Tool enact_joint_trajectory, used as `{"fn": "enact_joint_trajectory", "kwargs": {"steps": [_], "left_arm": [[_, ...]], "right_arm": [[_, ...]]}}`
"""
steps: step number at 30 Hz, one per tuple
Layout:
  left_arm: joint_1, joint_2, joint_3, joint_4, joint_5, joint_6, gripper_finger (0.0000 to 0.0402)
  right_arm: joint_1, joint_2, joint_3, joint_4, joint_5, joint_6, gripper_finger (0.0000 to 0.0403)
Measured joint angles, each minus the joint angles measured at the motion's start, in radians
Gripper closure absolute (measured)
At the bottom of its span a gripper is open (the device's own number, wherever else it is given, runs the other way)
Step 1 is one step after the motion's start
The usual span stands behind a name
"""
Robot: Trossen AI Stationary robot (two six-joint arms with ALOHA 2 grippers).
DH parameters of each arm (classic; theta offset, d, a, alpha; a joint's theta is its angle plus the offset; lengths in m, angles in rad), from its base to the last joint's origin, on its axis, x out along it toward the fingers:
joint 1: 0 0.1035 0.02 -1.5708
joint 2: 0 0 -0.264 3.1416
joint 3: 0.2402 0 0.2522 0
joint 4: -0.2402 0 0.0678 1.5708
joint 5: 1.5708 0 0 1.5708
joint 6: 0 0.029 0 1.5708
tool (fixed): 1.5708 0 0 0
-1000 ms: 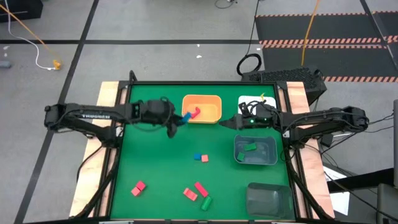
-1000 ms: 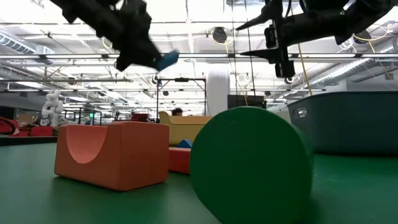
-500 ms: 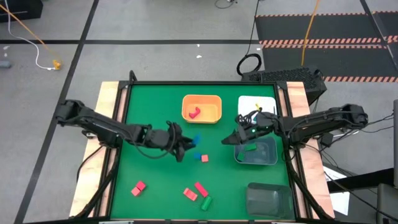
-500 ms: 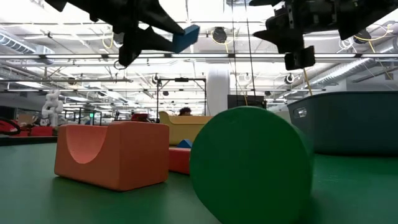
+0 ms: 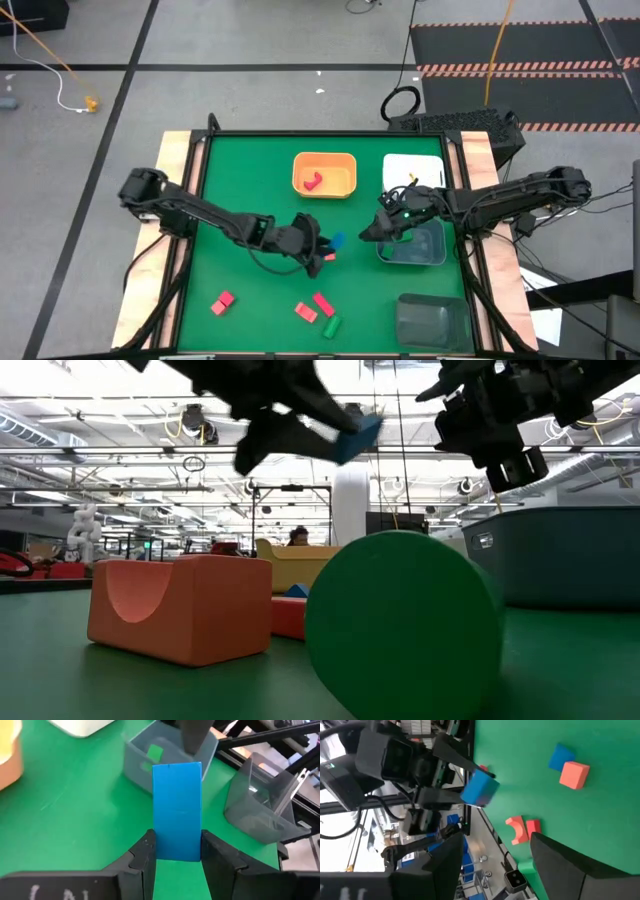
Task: Sort & place blocks by color
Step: Put the top blue block into the white bin
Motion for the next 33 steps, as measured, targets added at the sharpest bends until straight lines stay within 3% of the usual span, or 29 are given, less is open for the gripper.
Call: {"fn": "enact_joint_trajectory", "kwargs": {"steps": [13, 22, 33], "left_arm": [[0.027, 0.109, 0.179, -0.161, 0.010, 0.104, 0.0278], [0.041, 0.111, 0.178, -0.208, 0.009, 0.087, 0.0278], [0.027, 0.111, 0.178, -0.221, 0.014, 0.102, 0.0278]], "right_arm": [[-0.005, 0.063, 0.000, -0.005, 0.046, 0.030, 0.0181], [-0.004, 0.178, 0.000, 0.209, 0.041, 0.030, 0.0181], [-0.011, 0.209, 0.001, 0.212, 0.048, 0.031, 0.0181]]}}
